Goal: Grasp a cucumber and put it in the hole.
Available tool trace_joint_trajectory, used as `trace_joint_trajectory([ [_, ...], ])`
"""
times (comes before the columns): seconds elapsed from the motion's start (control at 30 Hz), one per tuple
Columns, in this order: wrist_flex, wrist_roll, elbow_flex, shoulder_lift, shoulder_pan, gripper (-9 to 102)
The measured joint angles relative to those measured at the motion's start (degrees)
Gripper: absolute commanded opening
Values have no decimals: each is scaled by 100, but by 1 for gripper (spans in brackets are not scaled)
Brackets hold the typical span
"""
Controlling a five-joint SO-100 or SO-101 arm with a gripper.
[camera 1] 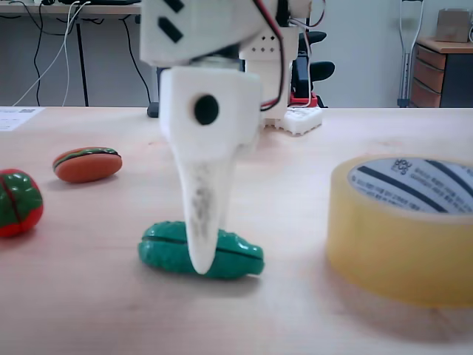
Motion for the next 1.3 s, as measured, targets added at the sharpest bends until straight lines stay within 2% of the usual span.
trace_joint_trajectory([
  [0.93, 861, 62, 123, 492, 211, 7],
  [1.3, 1336, 888, 132, 1125, 264, 7],
])
